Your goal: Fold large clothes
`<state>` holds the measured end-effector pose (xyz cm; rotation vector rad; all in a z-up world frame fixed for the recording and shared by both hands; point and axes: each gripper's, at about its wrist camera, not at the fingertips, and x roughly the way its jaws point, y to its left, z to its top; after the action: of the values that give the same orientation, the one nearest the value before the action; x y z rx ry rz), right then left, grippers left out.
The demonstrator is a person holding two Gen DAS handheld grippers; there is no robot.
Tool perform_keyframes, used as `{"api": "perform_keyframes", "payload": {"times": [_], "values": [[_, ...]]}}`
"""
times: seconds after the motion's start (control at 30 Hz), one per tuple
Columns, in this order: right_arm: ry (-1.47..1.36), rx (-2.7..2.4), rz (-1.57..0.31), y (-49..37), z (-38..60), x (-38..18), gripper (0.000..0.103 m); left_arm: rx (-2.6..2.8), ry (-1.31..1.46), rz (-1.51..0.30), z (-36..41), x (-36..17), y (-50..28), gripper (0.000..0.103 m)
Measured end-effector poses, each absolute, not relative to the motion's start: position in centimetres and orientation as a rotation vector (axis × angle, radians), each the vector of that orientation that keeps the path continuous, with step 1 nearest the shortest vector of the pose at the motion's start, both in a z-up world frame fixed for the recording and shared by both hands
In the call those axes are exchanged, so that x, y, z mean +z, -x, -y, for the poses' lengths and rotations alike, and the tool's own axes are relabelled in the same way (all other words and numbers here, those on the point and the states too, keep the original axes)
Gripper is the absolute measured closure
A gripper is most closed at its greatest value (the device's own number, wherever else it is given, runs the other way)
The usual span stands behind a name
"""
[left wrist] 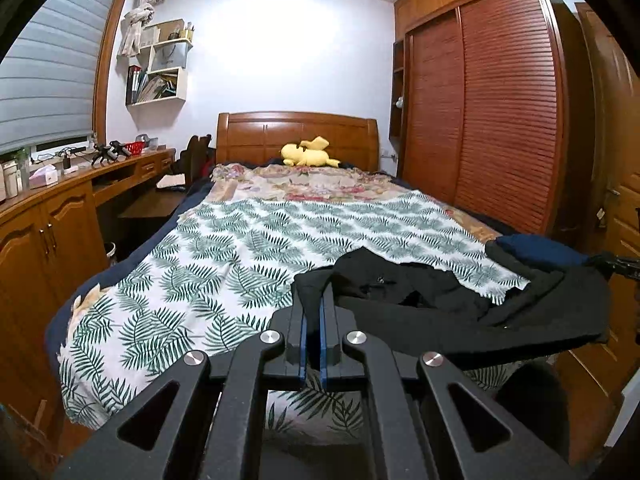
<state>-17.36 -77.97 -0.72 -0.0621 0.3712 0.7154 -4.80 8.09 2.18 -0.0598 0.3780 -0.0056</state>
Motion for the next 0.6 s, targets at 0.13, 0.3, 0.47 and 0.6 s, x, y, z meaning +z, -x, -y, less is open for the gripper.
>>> {"api": "perform_keyframes", "payload": {"times": [0.13,0.3,0.47,0.6], "values": [[0.066,0.697,-0.406,14.4,77.0,-1.6,0.099,0.006,0.056,-0.424,-8.3,0.7,2.0,0.098],[0.089,0.658,-0.445,8.5,74.6,-1.7,0.099,0.020,0.046,-0.449,-8.2,-0.6,-3.1,0.098],[0.129,0.607,-0.464,1.6,71.9,-1.2,0.098,0.037,0.029,-0.446,-8.2,-1.3,-9.8,0.098],[0.117,0.591,-0.483,-4.0,69.1,-1.0,0.098,0.051,0.045,-0.441,-8.7,-2.0,-14.6,0.098]]}}
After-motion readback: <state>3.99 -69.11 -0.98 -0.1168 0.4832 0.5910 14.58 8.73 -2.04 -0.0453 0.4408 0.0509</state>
